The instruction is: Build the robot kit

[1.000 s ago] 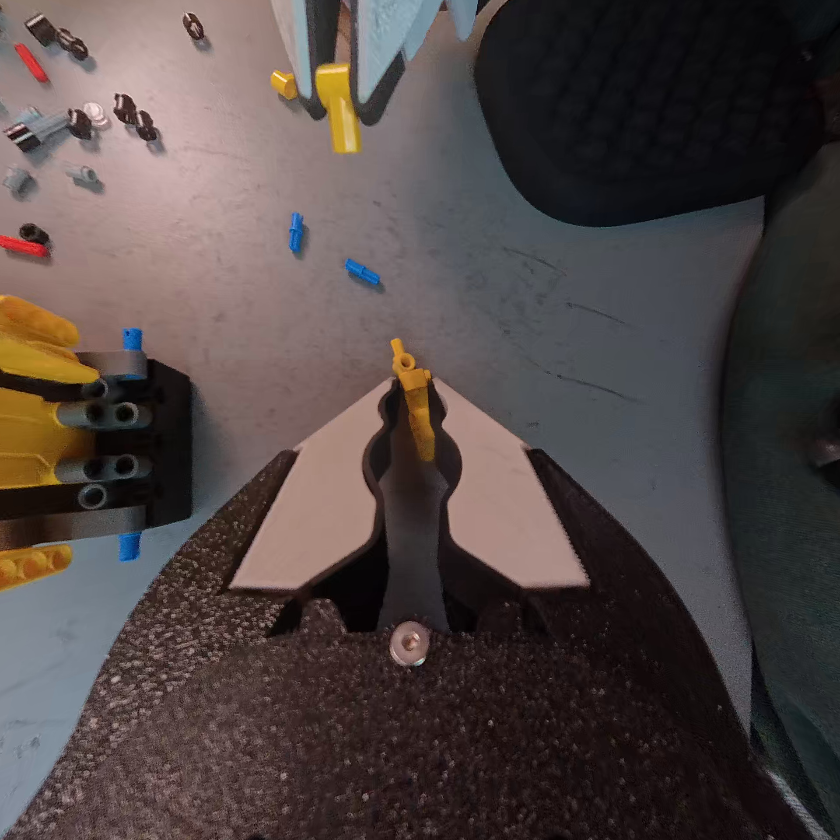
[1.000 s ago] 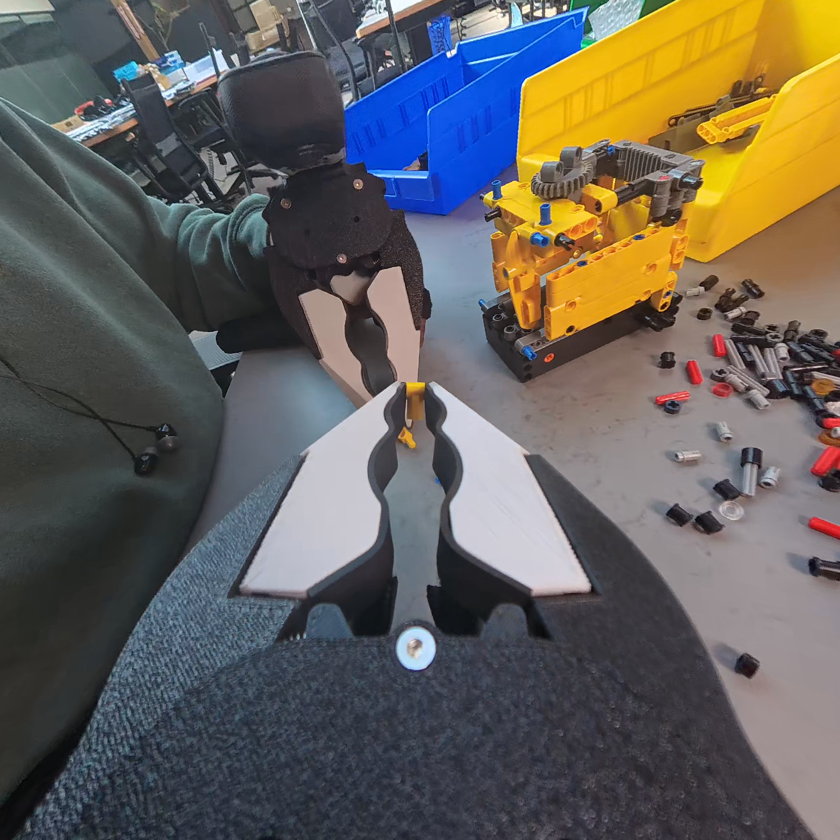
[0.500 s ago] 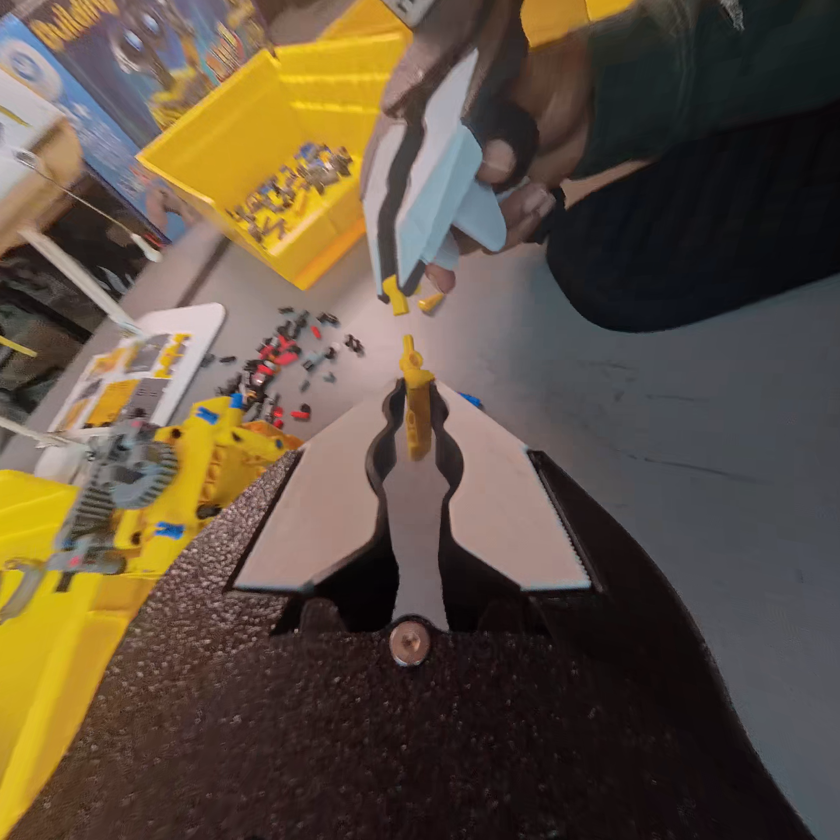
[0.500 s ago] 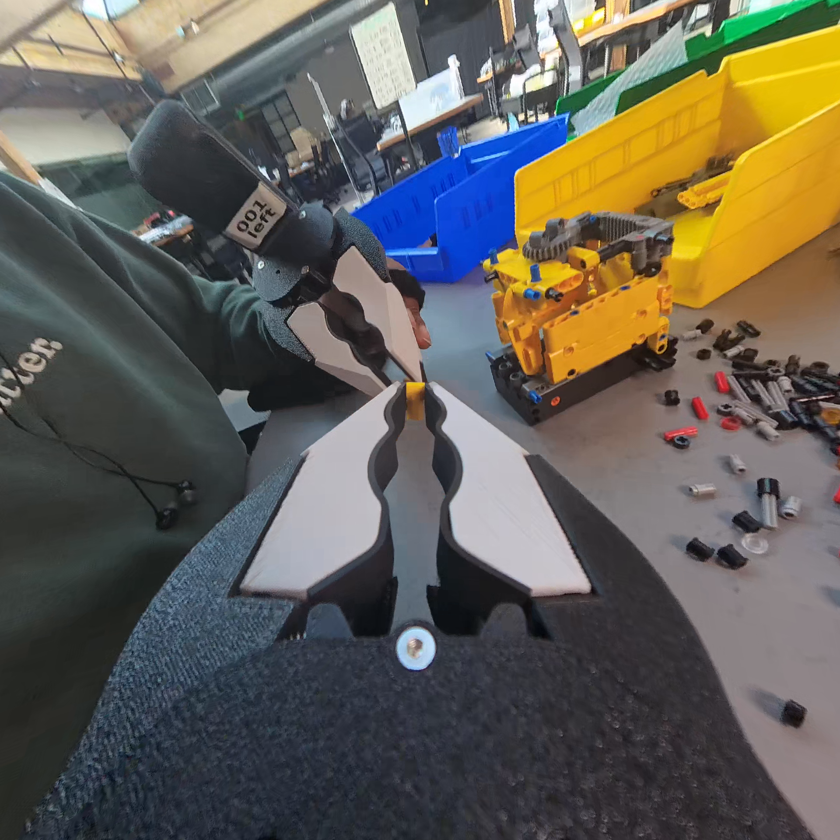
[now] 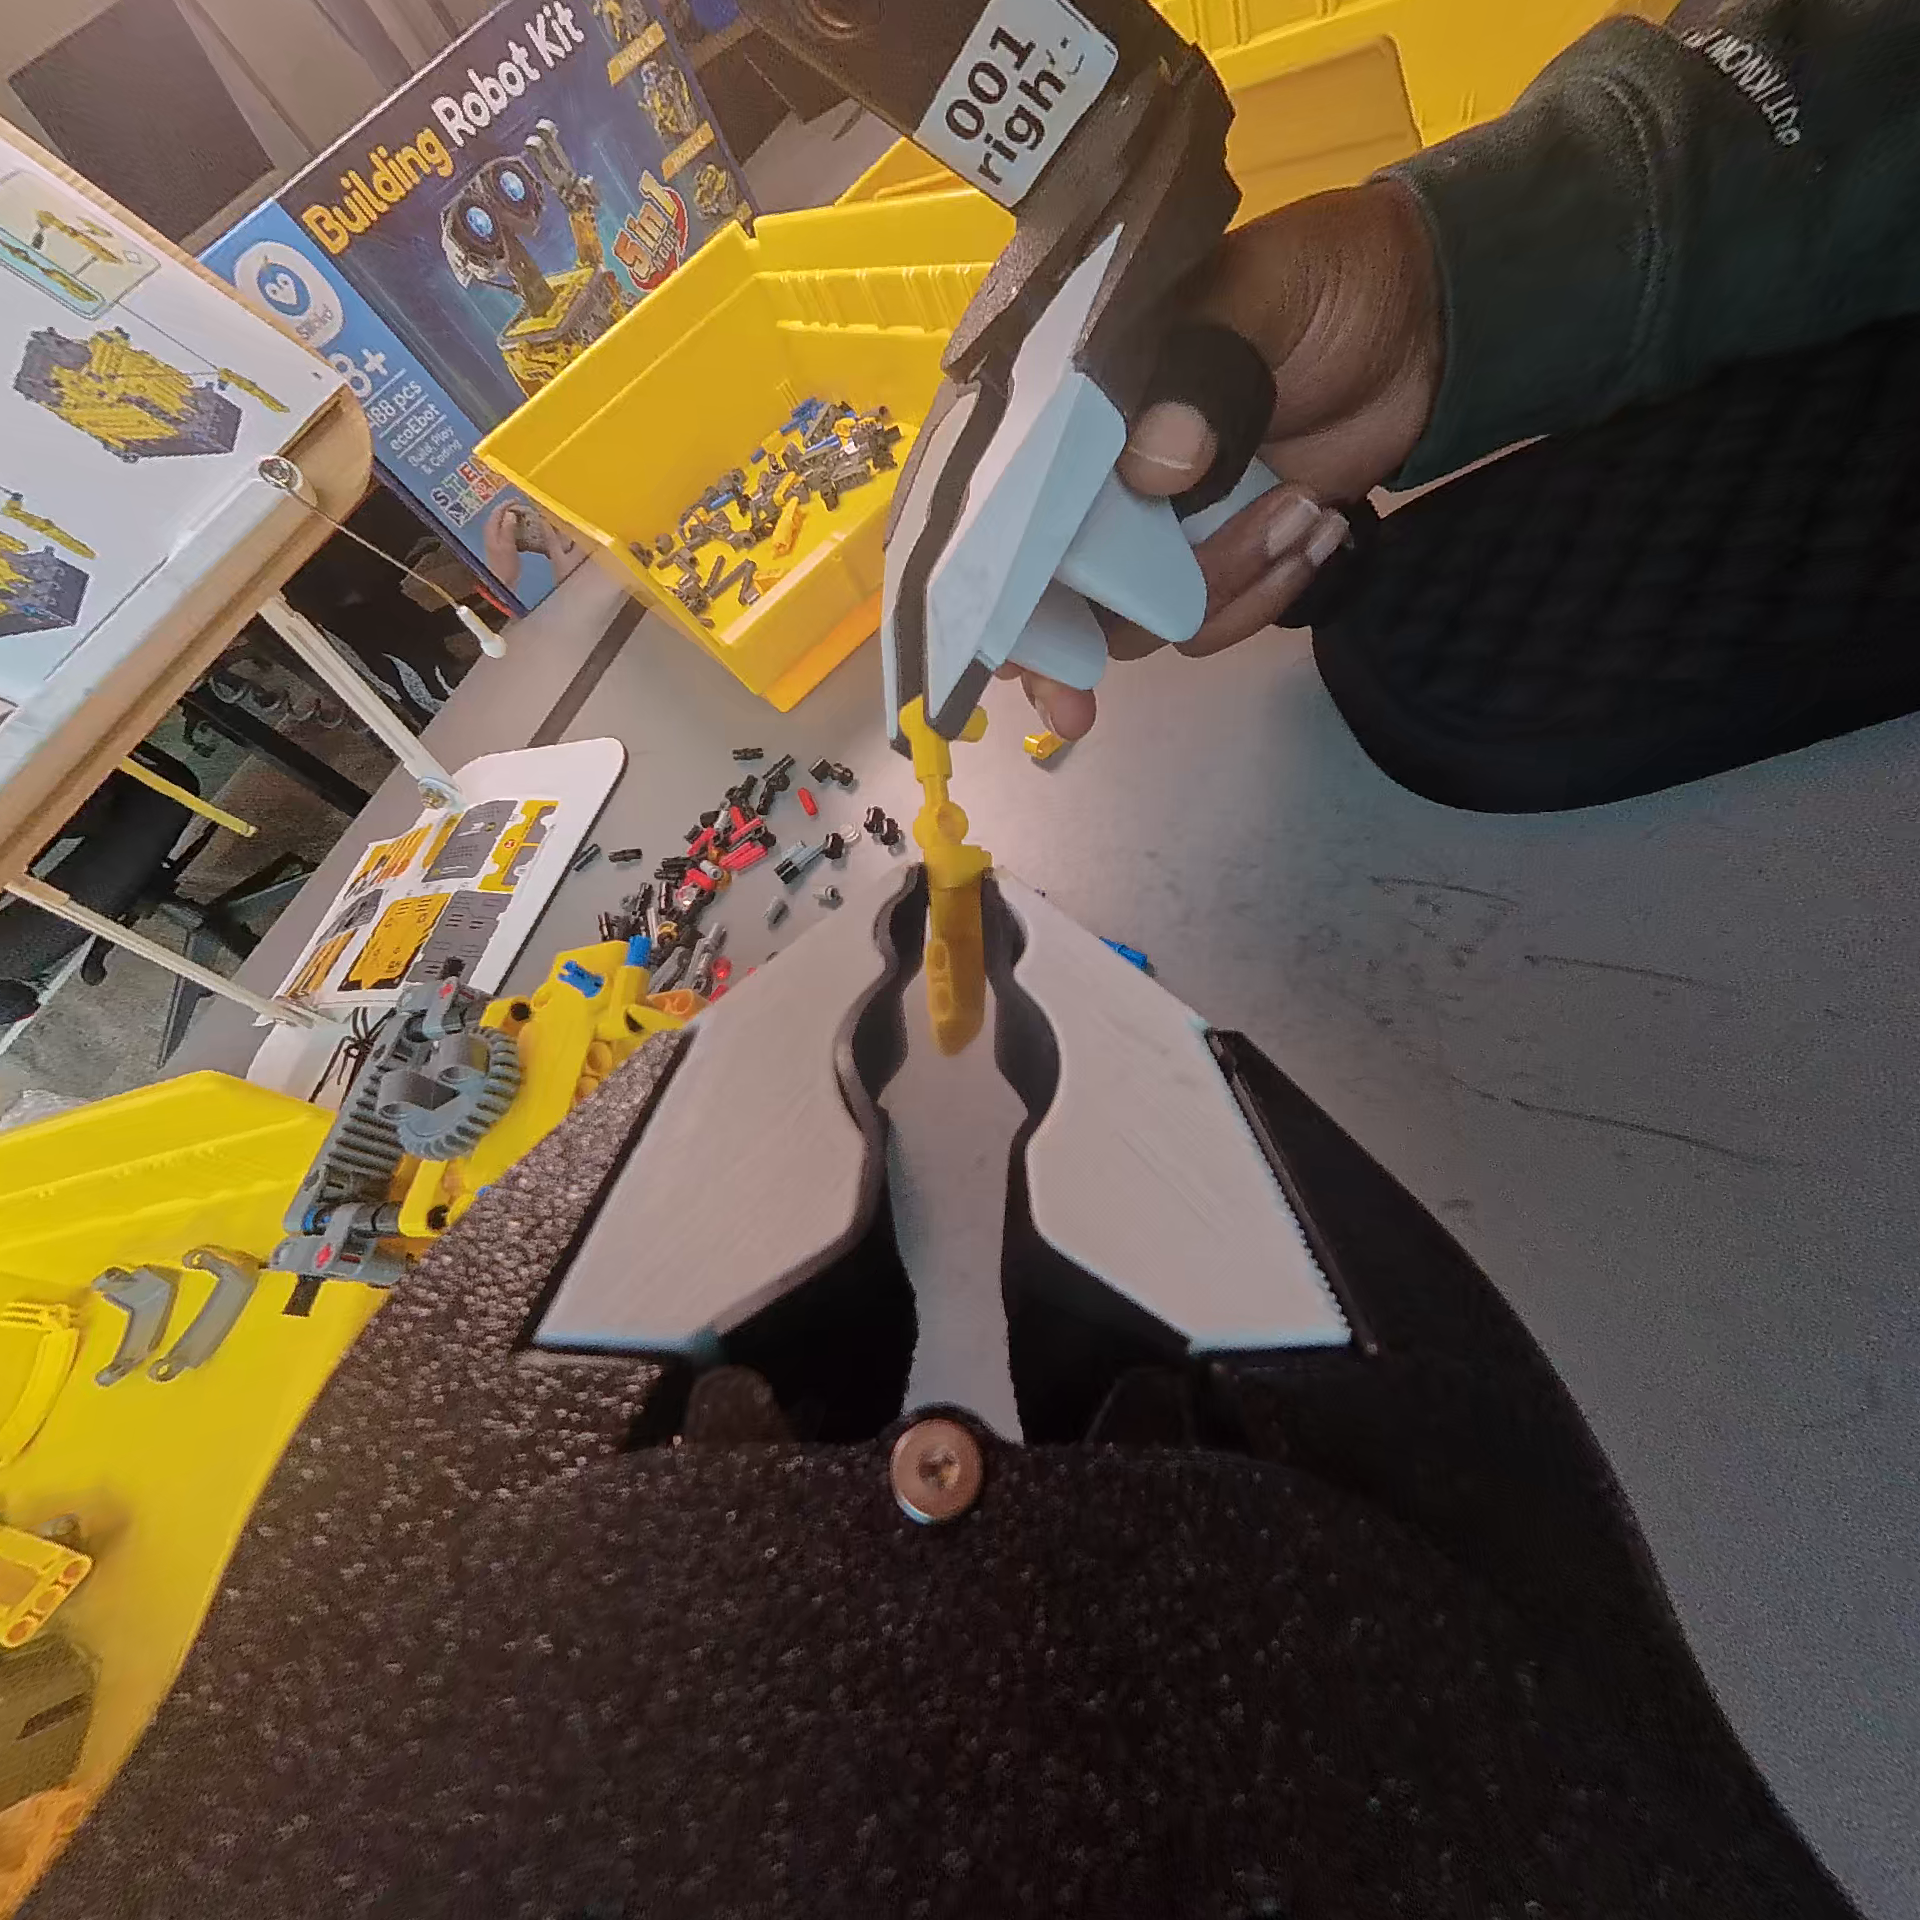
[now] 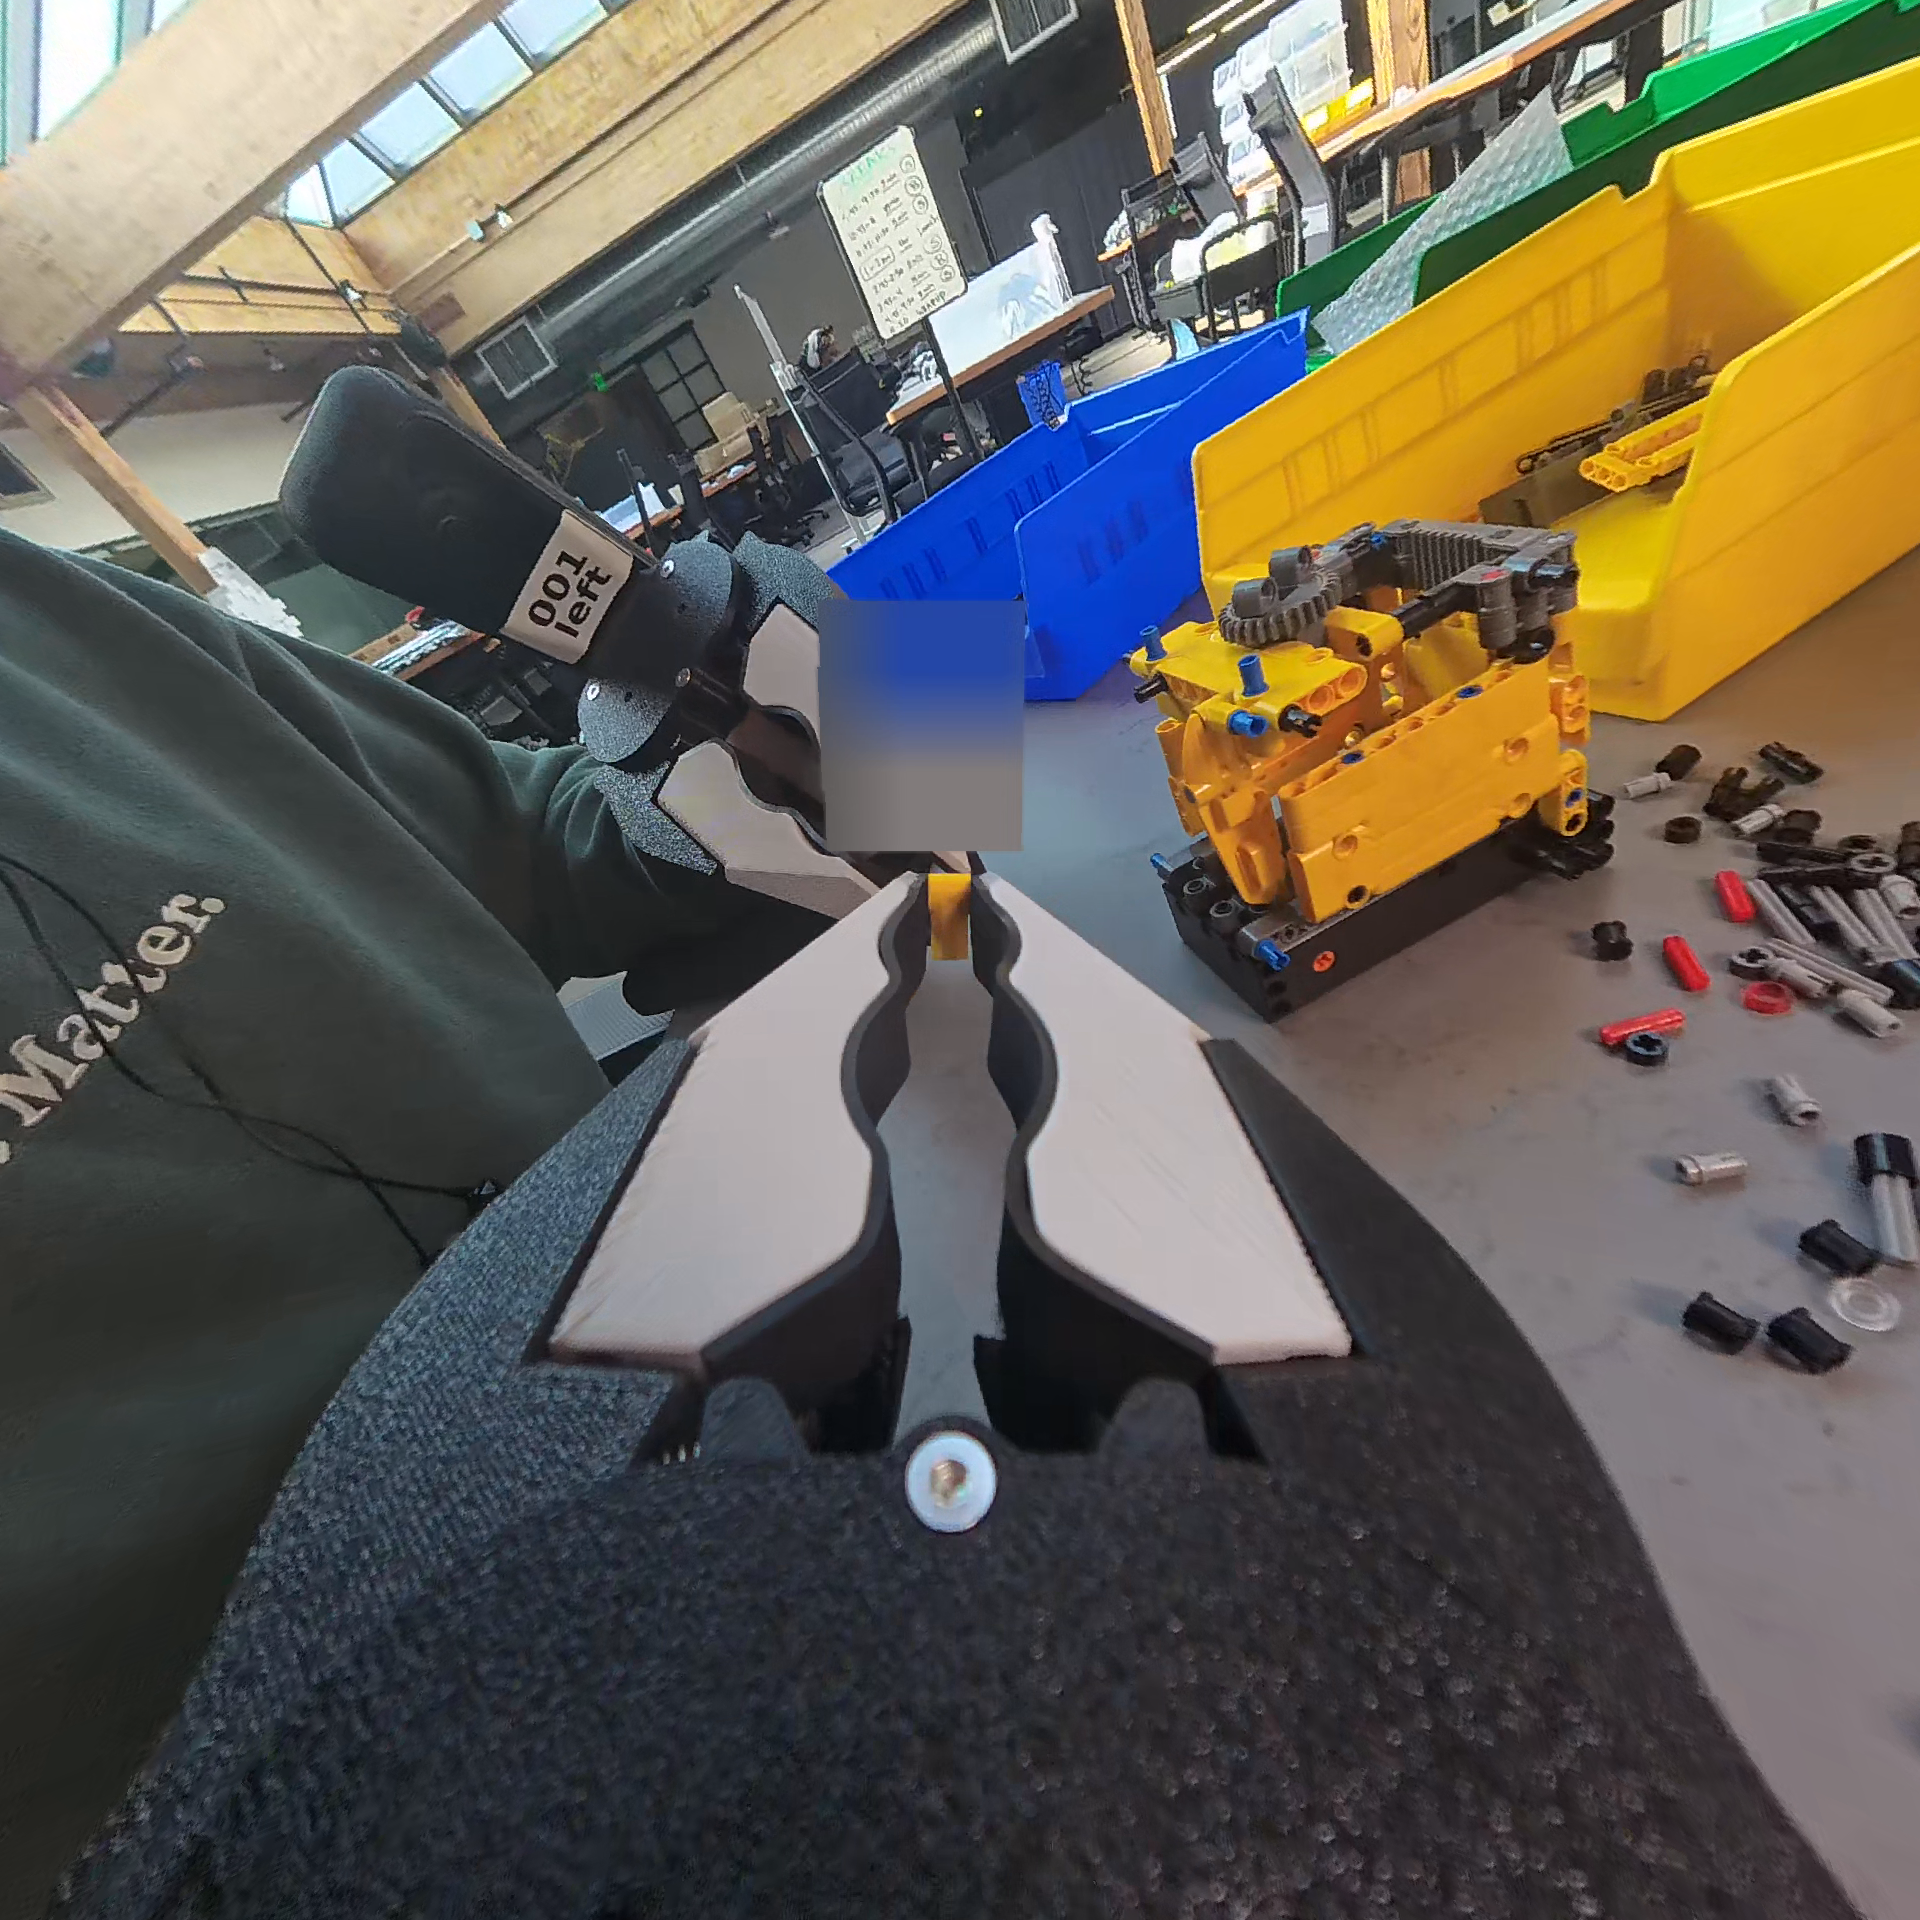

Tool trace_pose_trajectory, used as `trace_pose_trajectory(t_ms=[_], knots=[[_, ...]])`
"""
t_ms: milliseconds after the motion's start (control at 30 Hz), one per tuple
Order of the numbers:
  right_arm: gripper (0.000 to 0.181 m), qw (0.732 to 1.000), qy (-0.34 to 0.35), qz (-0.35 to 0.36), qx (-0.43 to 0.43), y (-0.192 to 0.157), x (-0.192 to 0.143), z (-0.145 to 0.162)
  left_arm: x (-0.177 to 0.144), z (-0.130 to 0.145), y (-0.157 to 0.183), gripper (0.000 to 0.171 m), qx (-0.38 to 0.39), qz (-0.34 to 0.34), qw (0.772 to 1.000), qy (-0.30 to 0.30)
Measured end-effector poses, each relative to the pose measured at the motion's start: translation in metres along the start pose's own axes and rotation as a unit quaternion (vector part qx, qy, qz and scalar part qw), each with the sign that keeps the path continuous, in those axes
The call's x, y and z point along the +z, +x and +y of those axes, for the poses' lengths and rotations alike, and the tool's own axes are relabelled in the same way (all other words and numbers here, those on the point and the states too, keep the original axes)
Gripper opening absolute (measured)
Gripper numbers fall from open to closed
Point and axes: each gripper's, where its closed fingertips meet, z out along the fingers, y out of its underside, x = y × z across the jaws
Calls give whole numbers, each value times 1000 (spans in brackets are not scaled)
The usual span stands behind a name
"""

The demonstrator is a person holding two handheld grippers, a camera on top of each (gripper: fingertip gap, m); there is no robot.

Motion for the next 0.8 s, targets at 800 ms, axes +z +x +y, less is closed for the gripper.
trace_pose_trajectory(t_ms=[800], knots=[[6, 998, -55, 3, -1, -7, 1, 12, 1, 0, 11, 9, 70, -10, 997, -17]])
